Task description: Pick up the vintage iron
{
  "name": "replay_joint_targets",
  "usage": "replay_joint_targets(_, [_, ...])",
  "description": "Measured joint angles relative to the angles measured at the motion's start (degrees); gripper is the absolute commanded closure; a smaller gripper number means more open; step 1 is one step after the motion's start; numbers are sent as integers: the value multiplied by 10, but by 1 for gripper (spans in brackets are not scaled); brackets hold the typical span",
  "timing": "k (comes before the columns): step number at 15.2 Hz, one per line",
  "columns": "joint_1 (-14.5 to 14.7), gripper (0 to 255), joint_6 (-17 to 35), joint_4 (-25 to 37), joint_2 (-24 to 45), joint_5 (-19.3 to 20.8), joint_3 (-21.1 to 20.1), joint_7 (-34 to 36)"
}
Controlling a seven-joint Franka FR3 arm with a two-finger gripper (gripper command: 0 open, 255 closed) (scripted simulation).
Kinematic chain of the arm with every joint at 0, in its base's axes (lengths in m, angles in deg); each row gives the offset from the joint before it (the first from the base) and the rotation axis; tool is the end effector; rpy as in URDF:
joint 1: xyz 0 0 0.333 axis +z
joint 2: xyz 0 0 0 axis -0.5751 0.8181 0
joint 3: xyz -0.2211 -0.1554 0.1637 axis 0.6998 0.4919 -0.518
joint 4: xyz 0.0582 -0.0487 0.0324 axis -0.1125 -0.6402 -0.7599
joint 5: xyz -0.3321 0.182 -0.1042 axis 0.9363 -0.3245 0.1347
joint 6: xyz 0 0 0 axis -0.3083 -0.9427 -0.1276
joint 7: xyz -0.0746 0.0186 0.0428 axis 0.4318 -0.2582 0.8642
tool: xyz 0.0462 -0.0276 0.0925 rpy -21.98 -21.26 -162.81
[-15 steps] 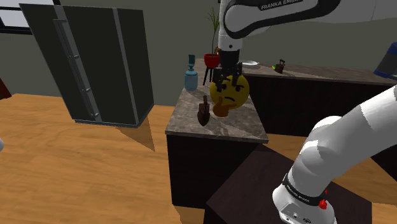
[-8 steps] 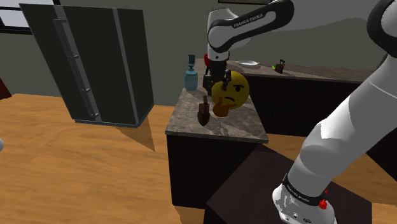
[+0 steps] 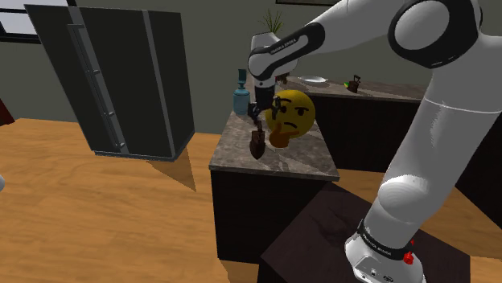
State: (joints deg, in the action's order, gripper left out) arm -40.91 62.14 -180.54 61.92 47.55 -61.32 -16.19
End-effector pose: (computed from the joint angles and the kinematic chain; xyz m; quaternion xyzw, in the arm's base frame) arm 0.5514 -0.0742 0.4183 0.9864 -0.1559 -0.0321 0.0403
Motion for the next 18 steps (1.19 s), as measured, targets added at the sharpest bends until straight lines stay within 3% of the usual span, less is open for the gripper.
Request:
replay_joint_targets(5, [-9,0,25,58,85,2,10,10])
replay_joint_targets(12, [-11,0,68,46,117,3,11,13])
replay_joint_targets(13, [-11,255,70,45,118,3,11,13])
replay_joint_targets(18, [-11,255,71,44,118,3,11,14])
